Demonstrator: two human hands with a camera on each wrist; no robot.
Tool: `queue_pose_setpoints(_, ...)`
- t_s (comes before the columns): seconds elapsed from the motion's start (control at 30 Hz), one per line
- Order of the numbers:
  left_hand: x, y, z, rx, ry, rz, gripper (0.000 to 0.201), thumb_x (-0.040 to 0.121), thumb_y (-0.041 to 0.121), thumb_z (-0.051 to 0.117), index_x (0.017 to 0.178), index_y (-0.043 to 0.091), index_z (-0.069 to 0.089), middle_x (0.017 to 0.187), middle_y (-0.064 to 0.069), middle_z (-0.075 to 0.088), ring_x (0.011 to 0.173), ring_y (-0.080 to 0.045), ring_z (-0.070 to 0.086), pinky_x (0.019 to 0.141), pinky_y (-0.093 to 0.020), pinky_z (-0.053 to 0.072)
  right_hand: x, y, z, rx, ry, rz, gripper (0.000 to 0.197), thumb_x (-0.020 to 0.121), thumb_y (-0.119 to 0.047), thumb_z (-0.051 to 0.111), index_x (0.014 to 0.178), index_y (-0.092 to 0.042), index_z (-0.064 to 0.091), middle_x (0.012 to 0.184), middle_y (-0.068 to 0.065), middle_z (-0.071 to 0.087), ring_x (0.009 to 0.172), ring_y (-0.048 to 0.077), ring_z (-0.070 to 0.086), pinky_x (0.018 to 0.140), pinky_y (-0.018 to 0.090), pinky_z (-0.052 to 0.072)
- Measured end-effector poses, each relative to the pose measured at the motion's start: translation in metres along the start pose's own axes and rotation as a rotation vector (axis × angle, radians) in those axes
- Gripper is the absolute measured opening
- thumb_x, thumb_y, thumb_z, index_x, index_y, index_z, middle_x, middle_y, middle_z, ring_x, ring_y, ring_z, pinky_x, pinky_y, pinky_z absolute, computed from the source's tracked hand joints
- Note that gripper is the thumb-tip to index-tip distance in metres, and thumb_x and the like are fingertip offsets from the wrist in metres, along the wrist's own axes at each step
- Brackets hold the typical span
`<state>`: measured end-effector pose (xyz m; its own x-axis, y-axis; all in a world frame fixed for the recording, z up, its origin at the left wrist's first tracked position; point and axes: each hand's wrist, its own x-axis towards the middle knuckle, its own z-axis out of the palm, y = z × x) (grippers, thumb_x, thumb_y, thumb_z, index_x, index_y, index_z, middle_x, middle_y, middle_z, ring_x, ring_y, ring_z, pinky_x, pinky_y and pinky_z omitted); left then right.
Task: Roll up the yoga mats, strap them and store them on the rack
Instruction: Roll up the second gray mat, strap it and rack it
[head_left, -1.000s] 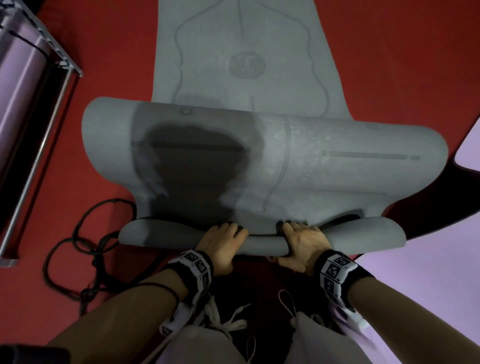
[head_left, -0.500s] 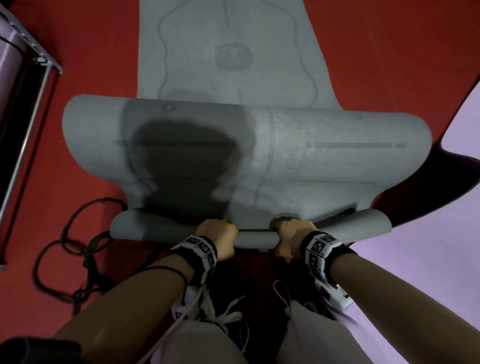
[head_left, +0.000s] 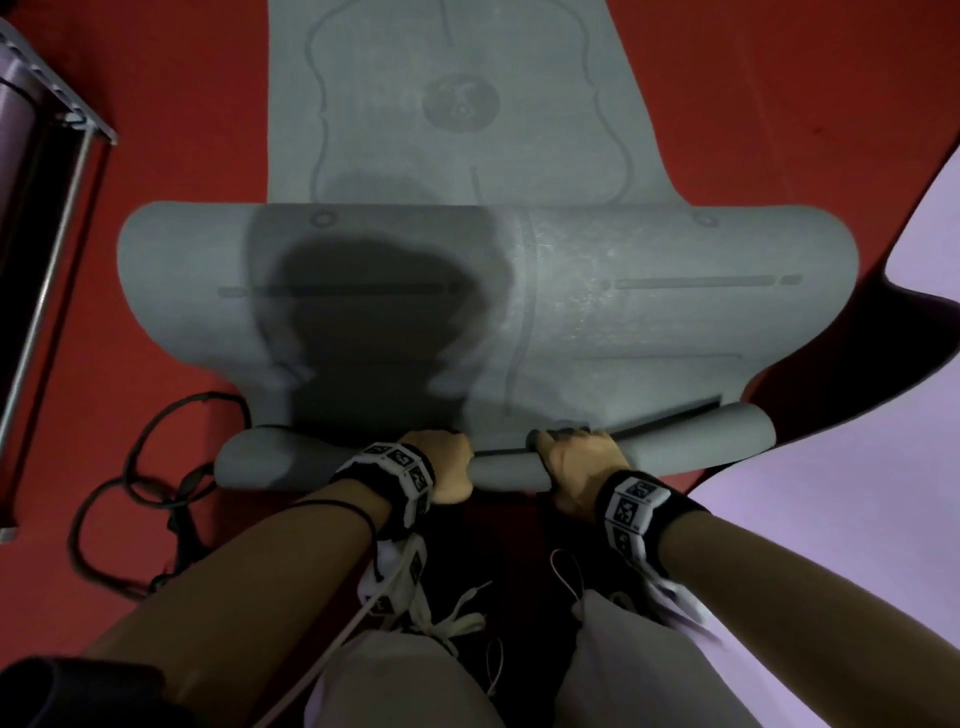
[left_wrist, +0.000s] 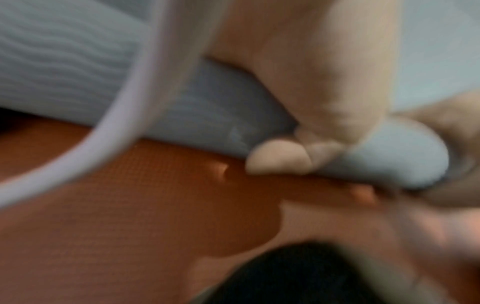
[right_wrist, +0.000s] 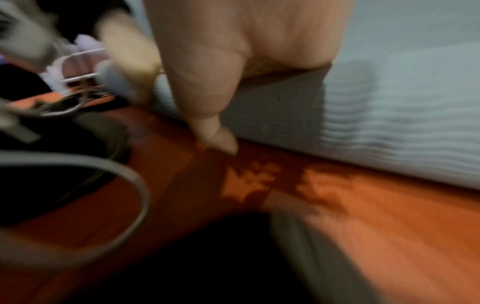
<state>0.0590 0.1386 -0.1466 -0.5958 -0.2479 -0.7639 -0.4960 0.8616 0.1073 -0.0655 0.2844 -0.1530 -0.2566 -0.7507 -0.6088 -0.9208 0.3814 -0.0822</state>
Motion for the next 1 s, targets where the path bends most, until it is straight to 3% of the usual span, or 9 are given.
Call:
queue_pose_setpoints(0.1, 0.006, -0.011, -0.002, -0.121, -0.133, 0.069, 0.030, 0.083, 0.016, 0.060, 0.113, 0.010, 0.061, 0.105, -0.011, 0.064, 0.092, -0.026, 0.064, 0.072, -0.031, 0.049, 0.009, 0.002, -0.012, 0.166, -0.070, 0.018, 0.047, 0.072, -0.024, 0.070, 0.117, -0.023, 0.057, 0.118, 0.002, 0.063, 0.109, 0.026, 0.062, 0.088, 0.034, 0.053)
queue_pose_setpoints(0.17, 0.007, -0.021, 0.001, -0.180, -0.090, 0.123, 0.042, 0.080, 0.021, 0.065, 0.118, 0.014, 0.047, 0.103, -0.007, 0.059, 0.084, -0.022, 0.059, 0.070, -0.031, 0.048, 0.011, 0.004, -0.009, 0.252, -0.078, 0.044, 0.039, 0.072, -0.032, 0.070, 0.109, -0.027, 0.059, 0.112, -0.001, 0.065, 0.104, 0.024, 0.065, 0.084, 0.031, 0.053)
queue_pose_setpoints(0.27, -0.005, -0.028, 0.013, -0.173, 0.148, 0.213, 0.052, 0.075, 0.026, 0.067, 0.116, 0.017, 0.037, 0.106, -0.002, 0.048, 0.081, -0.020, 0.053, 0.067, -0.032, 0.047, 0.014, 0.008, -0.002, 0.304, -0.042, 0.055, 0.039, 0.075, -0.040, 0.069, 0.111, -0.029, 0.060, 0.113, -0.001, 0.065, 0.103, 0.023, 0.064, 0.086, 0.029, 0.053)
queue_pose_setpoints(0.43, -0.028, -0.022, 0.044, 0.204, 0.522, 0.245, 0.073, 0.048, 0.026, 0.071, 0.116, 0.003, 0.060, 0.095, -0.012, 0.061, 0.077, -0.030, 0.057, 0.074, -0.040, 0.050, 0.019, 0.009, -0.011, 0.343, -0.119, 0.076, 0.038, 0.075, -0.035, 0.067, 0.112, -0.028, 0.060, 0.109, -0.001, 0.064, 0.101, 0.024, 0.064, 0.083, 0.029, 0.053)
queue_pose_setpoints(0.53, -0.033, -0.012, 0.046, 0.204, 0.454, 0.155, 0.089, 0.040, 0.024, 0.081, 0.123, 0.001, 0.058, 0.097, -0.016, 0.061, 0.078, -0.032, 0.058, 0.073, -0.041, 0.050, 0.018, 0.009, -0.013, 0.317, -0.112, 0.074, 0.039, 0.076, -0.035, 0.065, 0.113, -0.028, 0.059, 0.112, 0.000, 0.064, 0.100, 0.025, 0.064, 0.078, 0.027, 0.049)
queue_pose_setpoints(0.67, -0.022, -0.003, 0.032, 0.204, 0.329, 0.015, 0.079, 0.071, 0.015, 0.067, 0.141, 0.012, 0.031, 0.125, -0.012, 0.047, 0.108, -0.032, 0.050, 0.092, -0.040, 0.036, 0.014, 0.006, -0.013, 0.254, -0.094, 0.076, 0.038, 0.078, -0.037, 0.064, 0.114, -0.028, 0.057, 0.112, -0.002, 0.064, 0.100, 0.024, 0.064, 0.081, 0.029, 0.051)
queue_pose_setpoints(0.8, -0.013, -0.008, 0.028, 0.240, 0.266, 0.040, 0.076, 0.075, 0.018, 0.065, 0.141, 0.013, 0.027, 0.128, -0.009, 0.047, 0.110, -0.029, 0.050, 0.094, -0.039, 0.035, 0.002, -0.002, 0.002, 0.086, 0.092, 0.069, 0.070, 0.074, -0.047, 0.071, 0.128, -0.014, 0.043, 0.117, 0.007, 0.059, 0.106, 0.030, 0.058, 0.086, 0.037, 0.046)
queue_pose_setpoints(0.9, -0.007, -0.012, 0.022, 0.204, 0.232, 0.048, 0.082, 0.076, 0.024, 0.064, 0.145, 0.010, 0.021, 0.129, -0.010, 0.049, 0.111, -0.029, 0.053, 0.095, -0.038, 0.036, -0.006, -0.007, 0.003, -0.082, 0.273, 0.100, 0.079, 0.046, -0.053, 0.084, 0.106, -0.009, 0.056, 0.102, 0.012, 0.056, 0.089, 0.032, 0.054, 0.074, 0.043, 0.046)
queue_pose_setpoints(1.0, -0.001, -0.016, 0.013, 0.160, 0.189, 0.064, 0.084, 0.080, 0.025, 0.063, 0.146, 0.004, 0.015, 0.129, -0.012, 0.053, 0.110, -0.030, 0.057, 0.092, -0.036, 0.040, -0.007, -0.008, 0.010, -0.108, 0.325, 0.065, 0.069, 0.045, -0.045, 0.085, 0.099, -0.008, 0.063, 0.091, 0.012, 0.059, 0.080, 0.033, 0.055, 0.066, 0.042, 0.046)
